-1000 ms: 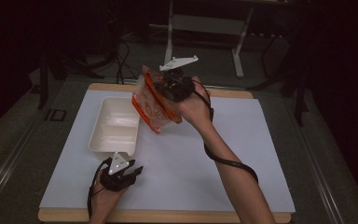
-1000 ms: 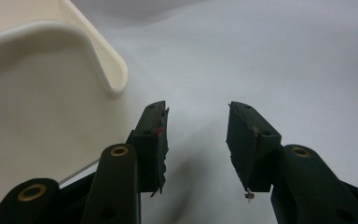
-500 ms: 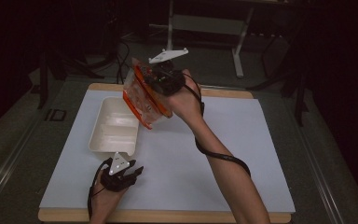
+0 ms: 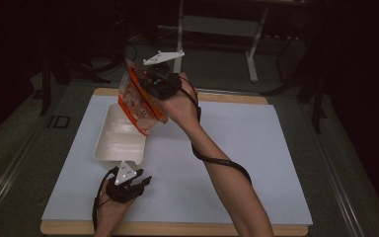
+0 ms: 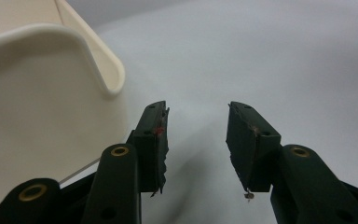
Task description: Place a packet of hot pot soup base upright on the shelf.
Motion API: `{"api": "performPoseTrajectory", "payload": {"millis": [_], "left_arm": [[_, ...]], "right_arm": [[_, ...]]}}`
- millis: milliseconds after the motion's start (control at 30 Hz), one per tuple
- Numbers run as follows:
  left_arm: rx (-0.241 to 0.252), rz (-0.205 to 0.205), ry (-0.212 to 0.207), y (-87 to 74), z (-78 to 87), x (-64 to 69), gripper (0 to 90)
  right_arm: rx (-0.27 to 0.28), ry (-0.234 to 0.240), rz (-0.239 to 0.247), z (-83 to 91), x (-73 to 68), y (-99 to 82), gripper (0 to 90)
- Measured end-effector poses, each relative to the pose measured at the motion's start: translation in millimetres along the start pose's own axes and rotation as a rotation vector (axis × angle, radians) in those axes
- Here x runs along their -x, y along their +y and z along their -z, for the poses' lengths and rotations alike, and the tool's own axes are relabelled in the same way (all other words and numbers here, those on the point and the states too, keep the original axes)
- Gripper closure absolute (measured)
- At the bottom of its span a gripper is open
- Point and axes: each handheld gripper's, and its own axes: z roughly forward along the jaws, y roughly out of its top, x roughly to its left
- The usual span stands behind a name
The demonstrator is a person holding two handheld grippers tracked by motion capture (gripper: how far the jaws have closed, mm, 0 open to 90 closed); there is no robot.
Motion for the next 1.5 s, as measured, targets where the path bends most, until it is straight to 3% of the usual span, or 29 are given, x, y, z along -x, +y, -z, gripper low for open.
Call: {"api": "performPoseTrajectory", "payload": {"millis": [367, 733, 967, 1200, 1333, 1500], "left_arm": [[0.001, 0.0, -0.003, 0.2, 0.2, 0.7, 58.0], [0.005, 0.001, -0.008, -0.1, 0.9, 1.2, 58.0], [0.01, 0.003, -0.008, 0.0, 1.5, 0.8, 58.0], [0.008, 0.001, -0.009, -0.1, 1.0, 1.8, 57.9], [0.003, -0.002, -0.007, -0.2, 0.2, 2.2, 57.8], [-0.001, -0.005, -0.005, -0.3, -1.0, 2.6, 57.8]], "right_arm": [[-0.011, 0.016, -0.006, -18.3, -4.7, 2.6, 90.0], [-0.124, 0.041, -0.031, -52.0, -9.8, 0.1, 90.0], [-0.158, 0.081, -0.091, -75.0, -11.6, -6.9, 90.0], [-0.175, 0.071, -0.066, -76.9, -14.0, -6.3, 88.2], [-0.165, 0.084, -0.073, -73.8, -15.2, -12.7, 76.0], [-0.144, 0.104, -0.071, -66.9, -20.0, -31.4, 70.4]]}}
